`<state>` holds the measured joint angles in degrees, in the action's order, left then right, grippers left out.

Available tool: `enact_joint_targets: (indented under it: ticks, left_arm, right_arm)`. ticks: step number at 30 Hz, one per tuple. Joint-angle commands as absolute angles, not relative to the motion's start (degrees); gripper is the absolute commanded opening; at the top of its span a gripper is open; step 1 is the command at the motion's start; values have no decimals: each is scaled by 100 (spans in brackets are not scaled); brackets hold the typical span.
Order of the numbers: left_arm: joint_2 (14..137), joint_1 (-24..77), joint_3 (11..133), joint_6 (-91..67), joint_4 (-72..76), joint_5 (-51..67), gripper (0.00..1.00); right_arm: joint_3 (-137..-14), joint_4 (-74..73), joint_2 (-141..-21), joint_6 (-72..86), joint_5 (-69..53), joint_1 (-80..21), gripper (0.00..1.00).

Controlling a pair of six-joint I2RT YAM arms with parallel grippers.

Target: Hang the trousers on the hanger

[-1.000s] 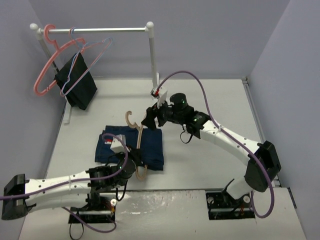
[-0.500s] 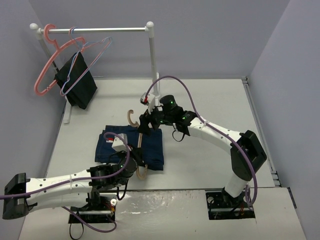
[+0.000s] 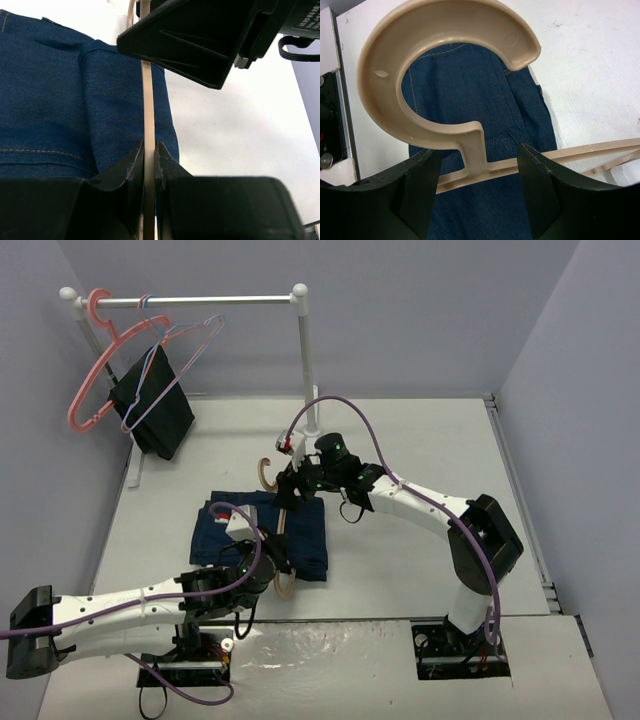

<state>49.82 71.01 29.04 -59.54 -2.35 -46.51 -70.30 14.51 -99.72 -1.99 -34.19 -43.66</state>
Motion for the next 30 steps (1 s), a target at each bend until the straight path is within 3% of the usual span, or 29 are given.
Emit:
enact_joint_targets:
  ticks: [1,3,7,9,13,17,20,30]
  left_arm:
    - [5027,7067,3348,-5880,281,-4597,0]
    - [5013,7043,3340,-5883,257,-4585,0]
    - [4949,7016,3346,-5917,154,-4557,0]
    - [4917,7006,3379,-5931,65,-4522,0]
    - [4904,6948,3557,-5972,-485,-4326,1]
    - [4887,6712,4056,-6059,-1333,-3844,50]
    - [4705,6220,4154,-6240,-1830,-3081,67]
    - [4203,4349,4048,-6331,-2705,-1357,71]
  right_arm:
    - [-7181,2021,-9984,-237,-3709,-4412,53]
    - [-7154,2021,-9981,-258,-3729,-4412,45]
    - [-7084,2006,-9934,-351,-3720,-4403,13]
    - [-7045,1974,-9893,-399,-3703,-4388,2]
    - [-6933,1954,-9796,-478,-3722,-4329,0]
    - [-6857,1960,-9670,-527,-3855,-4247,0]
    - [-6855,1951,-9608,-560,-3925,-4196,0]
    - [-6656,1948,-9406,-547,-4144,-4074,0]
